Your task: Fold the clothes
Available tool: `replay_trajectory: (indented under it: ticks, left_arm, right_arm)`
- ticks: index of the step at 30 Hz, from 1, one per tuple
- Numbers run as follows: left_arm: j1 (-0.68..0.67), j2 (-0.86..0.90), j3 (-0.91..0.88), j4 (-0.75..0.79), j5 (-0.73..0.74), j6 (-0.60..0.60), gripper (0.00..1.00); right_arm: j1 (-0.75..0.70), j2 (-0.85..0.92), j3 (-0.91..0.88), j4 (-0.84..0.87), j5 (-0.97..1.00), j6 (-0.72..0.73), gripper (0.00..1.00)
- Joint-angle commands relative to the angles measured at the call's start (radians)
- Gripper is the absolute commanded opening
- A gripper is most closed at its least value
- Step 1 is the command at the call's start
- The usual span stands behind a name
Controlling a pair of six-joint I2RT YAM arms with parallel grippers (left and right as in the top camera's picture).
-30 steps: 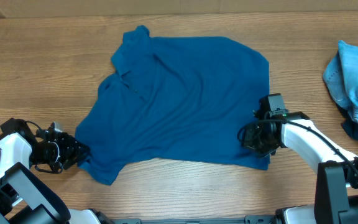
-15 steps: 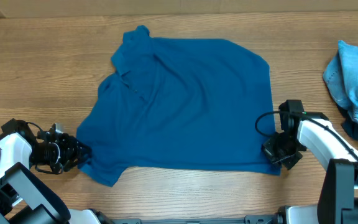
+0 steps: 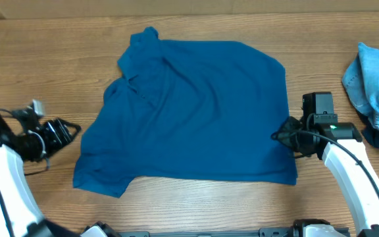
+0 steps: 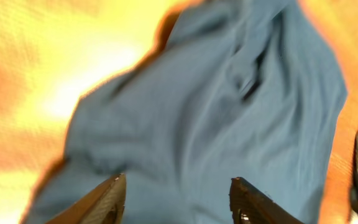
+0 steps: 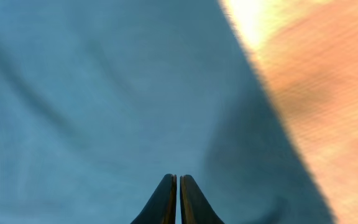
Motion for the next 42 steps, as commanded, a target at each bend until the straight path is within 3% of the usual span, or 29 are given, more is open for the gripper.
replay_trajectory:
  ticks: [1, 4, 7, 12, 23, 32, 36, 37, 40, 42]
  left_arm:
    - [-0.029, -0.076, 0.036, 0.089, 0.046, -0.010, 0.65]
    - [-0.063, -0.065, 0.036, 0.192, 0.047, -0.063, 0.70]
    - [-0.117, -0.023, 0.036, 0.299, 0.046, -0.075, 0.74]
    - [-0.216, 0.121, 0.036, 0.435, 0.024, -0.080, 0.75]
    - [-0.276, 0.504, 0.036, 0.661, 0.032, -0.173, 0.75]
    - [-0.289, 0.631, 0.036, 0.756, 0.153, -0.217, 0.70]
    - [-0.319, 0.636, 0.036, 0.766, 0.148, -0.214, 0.59]
    - [-0.333, 0.636, 0.036, 0.791, 0.148, -0.224, 0.23]
    - [-0.335, 0.636, 0.036, 0.823, 0.138, -0.252, 0.04]
    - [-0.334, 0.632, 0.037, 0.833, 0.124, -0.258, 0.04]
  right_arm:
    - [0.003, 0.005, 0.021, 0.053, -0.200, -0.101, 0.08]
    - [0.003, 0.008, 0.021, 0.071, -0.203, -0.104, 0.14]
    - [0.003, 0.008, 0.021, 0.085, -0.266, -0.200, 0.33]
    - [0.003, 0.008, 0.021, 0.078, -0.394, -0.258, 0.47]
    - [0.003, 0.008, 0.021, 0.011, -0.396, -0.257, 0.52]
    - [0.003, 0.008, 0.021, -0.029, -0.354, -0.253, 0.53]
    - [0.003, 0.008, 0.021, -0.032, -0.347, -0.253, 0.53]
    - [0.003, 0.008, 0.021, -0.035, -0.347, -0.253, 0.52]
    - [0.003, 0.008, 0.021, -0.041, -0.347, -0.253, 0.51]
    - [0.003, 0.008, 0.021, -0.043, -0.347, -0.253, 0.50]
